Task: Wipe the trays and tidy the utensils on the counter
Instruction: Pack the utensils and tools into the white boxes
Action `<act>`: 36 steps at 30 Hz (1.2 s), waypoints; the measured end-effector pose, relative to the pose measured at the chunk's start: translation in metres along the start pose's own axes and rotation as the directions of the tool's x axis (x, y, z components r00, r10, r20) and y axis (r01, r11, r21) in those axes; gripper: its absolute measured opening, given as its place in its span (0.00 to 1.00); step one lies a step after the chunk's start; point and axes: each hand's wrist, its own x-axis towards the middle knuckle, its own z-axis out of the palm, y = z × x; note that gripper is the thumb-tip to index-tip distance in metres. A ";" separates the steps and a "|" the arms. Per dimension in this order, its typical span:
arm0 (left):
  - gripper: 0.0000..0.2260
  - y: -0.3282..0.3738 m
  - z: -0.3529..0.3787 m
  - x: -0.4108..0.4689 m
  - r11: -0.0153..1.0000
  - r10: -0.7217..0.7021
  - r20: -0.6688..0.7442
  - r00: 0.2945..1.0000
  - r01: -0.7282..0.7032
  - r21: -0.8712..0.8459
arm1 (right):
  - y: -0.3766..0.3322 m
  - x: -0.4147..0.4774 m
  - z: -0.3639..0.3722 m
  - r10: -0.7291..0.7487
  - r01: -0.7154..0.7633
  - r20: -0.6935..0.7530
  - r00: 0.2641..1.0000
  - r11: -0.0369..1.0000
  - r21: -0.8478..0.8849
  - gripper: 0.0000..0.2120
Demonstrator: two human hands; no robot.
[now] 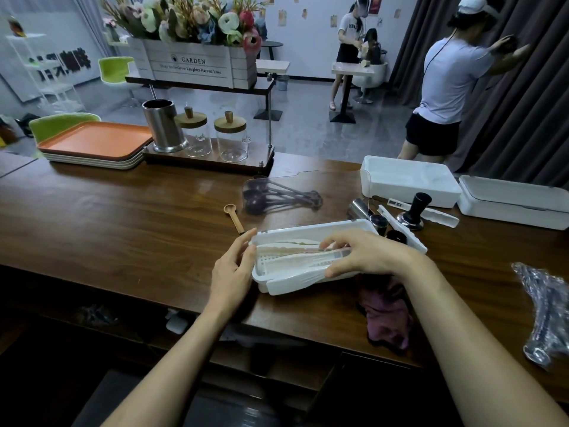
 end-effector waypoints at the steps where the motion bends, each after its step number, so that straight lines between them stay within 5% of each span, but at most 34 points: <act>1: 0.15 0.000 0.000 0.000 1.000 0.001 0.003 1.000 -0.001 0.000 | 0.000 0.000 -0.001 -0.003 0.004 0.018 1.000 1.000 -0.016 0.29; 9: 0.14 0.000 0.000 -0.001 1.000 0.000 0.004 1.000 0.000 -0.002 | -0.003 -0.011 -0.015 -0.130 0.150 -0.134 0.982 0.977 0.152 0.11; 18: 0.13 0.000 0.000 0.000 1.000 -0.011 0.007 1.000 0.011 0.015 | -0.030 0.016 0.028 -0.192 0.303 -0.317 0.929 0.885 0.353 0.13; 24: 0.14 -0.003 0.001 0.001 1.000 -0.023 -0.005 1.000 0.023 0.019 | -0.046 0.027 0.043 -0.278 0.357 -0.241 0.930 0.842 0.405 0.16; 29: 0.14 -0.001 -0.002 0.001 1.000 -0.012 0.017 1.000 0.011 0.026 | -0.034 0.039 0.044 -0.202 0.225 -0.160 0.966 0.964 0.142 0.17; 36: 0.17 0.000 0.001 0.000 0.999 0.001 0.000 1.000 -0.001 0.050 | -0.013 0.038 0.032 0.015 -0.036 -0.182 0.983 0.992 -0.117 0.16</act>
